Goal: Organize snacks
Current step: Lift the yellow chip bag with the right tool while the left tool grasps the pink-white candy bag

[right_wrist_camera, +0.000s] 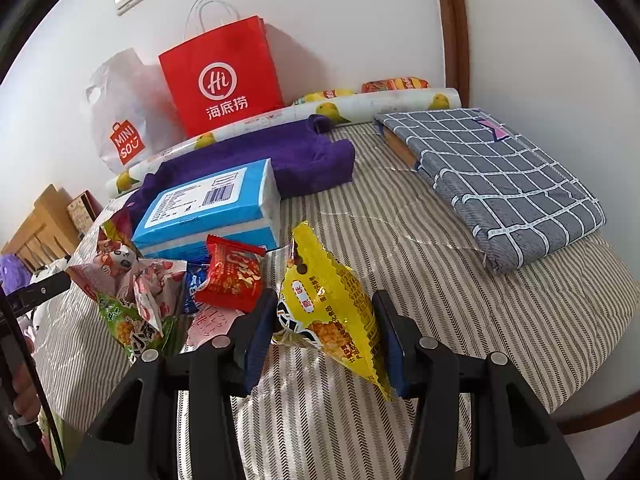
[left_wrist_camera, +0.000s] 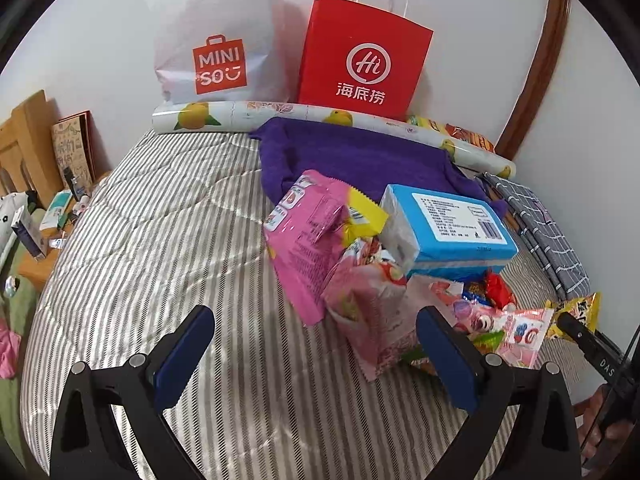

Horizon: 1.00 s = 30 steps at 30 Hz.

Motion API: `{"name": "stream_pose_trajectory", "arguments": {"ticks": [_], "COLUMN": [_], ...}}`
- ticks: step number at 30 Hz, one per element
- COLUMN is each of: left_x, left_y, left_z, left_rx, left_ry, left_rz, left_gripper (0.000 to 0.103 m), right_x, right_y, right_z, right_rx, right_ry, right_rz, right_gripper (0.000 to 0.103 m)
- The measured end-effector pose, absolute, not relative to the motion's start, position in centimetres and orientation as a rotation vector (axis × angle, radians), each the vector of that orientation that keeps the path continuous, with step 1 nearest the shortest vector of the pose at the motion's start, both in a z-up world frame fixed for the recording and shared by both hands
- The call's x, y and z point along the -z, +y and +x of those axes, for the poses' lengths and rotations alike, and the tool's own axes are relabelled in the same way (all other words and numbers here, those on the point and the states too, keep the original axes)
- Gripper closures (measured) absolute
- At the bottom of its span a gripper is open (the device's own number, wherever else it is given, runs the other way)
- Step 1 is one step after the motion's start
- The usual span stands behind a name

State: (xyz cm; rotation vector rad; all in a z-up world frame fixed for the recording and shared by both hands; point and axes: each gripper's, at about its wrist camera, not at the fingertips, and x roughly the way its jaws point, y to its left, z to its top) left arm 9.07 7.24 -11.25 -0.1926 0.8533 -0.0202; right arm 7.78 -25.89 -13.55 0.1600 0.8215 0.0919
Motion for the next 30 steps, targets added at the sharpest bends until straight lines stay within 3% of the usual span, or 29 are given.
{"name": "stream_pose_trajectory", "arguments": {"ticks": [4, 10, 16, 17, 18, 22, 30], "left_x": [11.8, 13.2, 14.2, 14.4, 14.5, 14.1, 11.9], "left_y": [6.3, 5.3, 4.7, 4.7, 4.6, 4.5, 5.2], "left_z": [10.2, 11.7, 12.8, 13.0, 13.1, 13.0, 11.3], "left_rx": [0.022, 0.029, 0.04, 0.046, 0.051, 0.062, 0.052], "left_ry": [0.87, 0.903, 0.932, 0.937, 0.939, 0.923, 0.869], "left_rz": [-0.171, -0.172, -0.165, -0.164, -0.165, -0.16, -0.147], "left_gripper": [0.002, 0.012, 0.03, 0.036, 0.049, 0.063, 0.064], "right_x": [13.6, 13.7, 13.8, 13.8, 13.9, 13.9, 12.6], "right_y": [-26.7, -27.2, -26.9, -26.8, -26.7, -26.0, -25.3], "right_z": [8.1, 8.5, 8.9, 9.0, 9.1, 9.2, 8.7], "right_rx": [-0.076, -0.067, -0.071, -0.073, -0.074, -0.077, -0.088], "right_ry": [0.821, 0.821, 0.827, 0.829, 0.831, 0.835, 0.807], "right_rz": [0.172, 0.189, 0.184, 0.183, 0.18, 0.164, 0.158], "right_gripper": [0.055, 0.055, 0.055, 0.055, 0.055, 0.055, 0.055]}}
